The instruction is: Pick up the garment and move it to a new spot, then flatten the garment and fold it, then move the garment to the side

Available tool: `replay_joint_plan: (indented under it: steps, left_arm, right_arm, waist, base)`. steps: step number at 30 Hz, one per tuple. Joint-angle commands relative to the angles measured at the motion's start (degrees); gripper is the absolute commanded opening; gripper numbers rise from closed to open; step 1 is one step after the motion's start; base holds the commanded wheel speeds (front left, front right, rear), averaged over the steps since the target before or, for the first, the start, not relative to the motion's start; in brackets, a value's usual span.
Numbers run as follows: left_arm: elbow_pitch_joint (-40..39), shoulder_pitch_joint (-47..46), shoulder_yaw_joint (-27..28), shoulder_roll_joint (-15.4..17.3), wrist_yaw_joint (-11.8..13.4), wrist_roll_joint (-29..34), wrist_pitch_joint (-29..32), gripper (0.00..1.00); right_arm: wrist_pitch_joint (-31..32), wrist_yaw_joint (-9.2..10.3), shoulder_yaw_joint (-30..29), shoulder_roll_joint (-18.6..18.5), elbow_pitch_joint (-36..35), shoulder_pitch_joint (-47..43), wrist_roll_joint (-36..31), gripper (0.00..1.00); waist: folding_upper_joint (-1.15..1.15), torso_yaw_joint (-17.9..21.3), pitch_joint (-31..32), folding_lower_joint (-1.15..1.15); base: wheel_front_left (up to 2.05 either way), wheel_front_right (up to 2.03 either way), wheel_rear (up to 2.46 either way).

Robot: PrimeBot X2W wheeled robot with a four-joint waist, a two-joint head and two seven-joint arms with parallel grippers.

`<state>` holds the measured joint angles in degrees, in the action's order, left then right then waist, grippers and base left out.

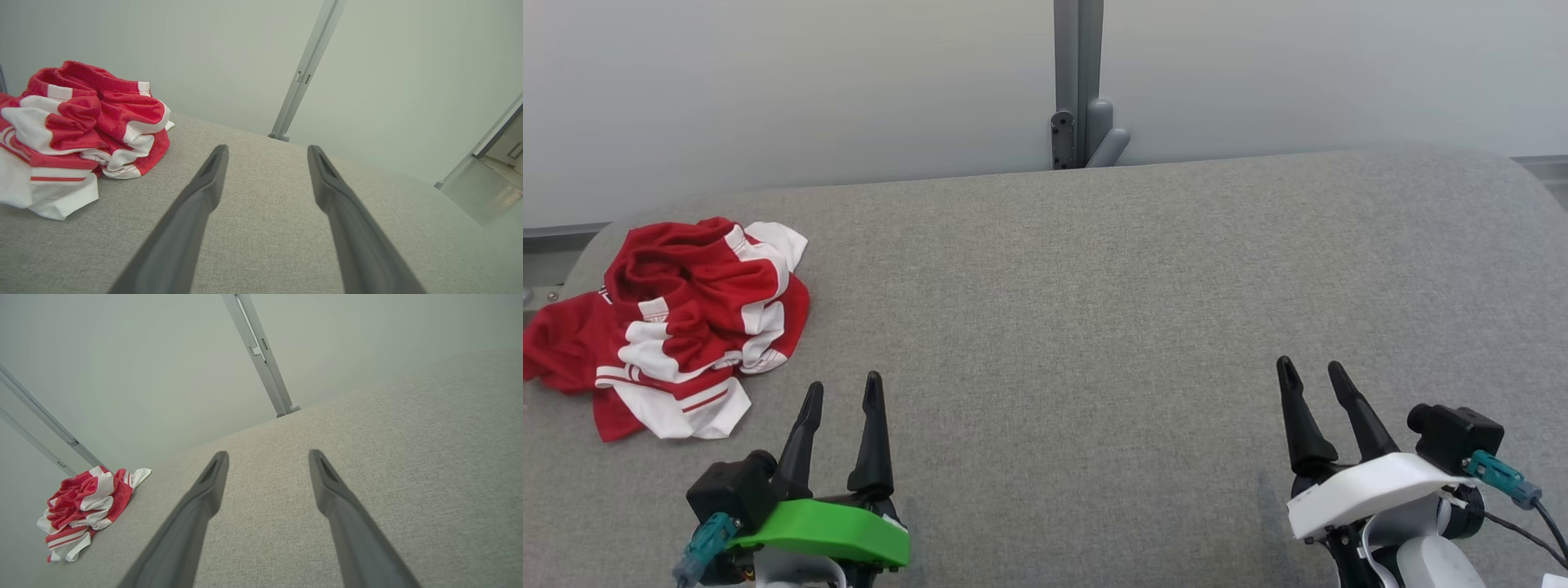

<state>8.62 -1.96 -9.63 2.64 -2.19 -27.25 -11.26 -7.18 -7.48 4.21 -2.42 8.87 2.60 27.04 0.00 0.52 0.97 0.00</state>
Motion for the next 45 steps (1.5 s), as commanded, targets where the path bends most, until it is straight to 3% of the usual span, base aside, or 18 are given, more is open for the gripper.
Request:
replay_joint_plan:
  steps: [1,23,45]
  left_arm:
    - [-0.73,0.17,-0.06,0.27,0.29,1.61,-0.44,1.00]
    - [-2.11,1.32,-0.12,0.33,1.58,11.87,-2.29,1.00]
    - [-0.61,2.85,-0.14,0.37,0.85,18.45,-3.71,1.00]
  right_arm:
    - [-0.54,-0.01,0.22,-0.40,-0.86,-0.19,-1.17,1.00]
    - [-4.61,-0.02,1.78,-0.50,-2.52,-2.11,-11.38,1.00]
    - [-7.75,-0.02,1.79,-0.57,-3.29,-4.07,-19.88,1.00]
  waist:
    - [0.00,0.09,0.00,0.00]
    - [0.00,0.64,0.86,0.00]
    - [0.00,-0.54,2.02,0.00]
  base:
    - [0.00,0.00,0.00]
    - [0.00,0.00,0.00]
    - [0.00,0.00,0.00]
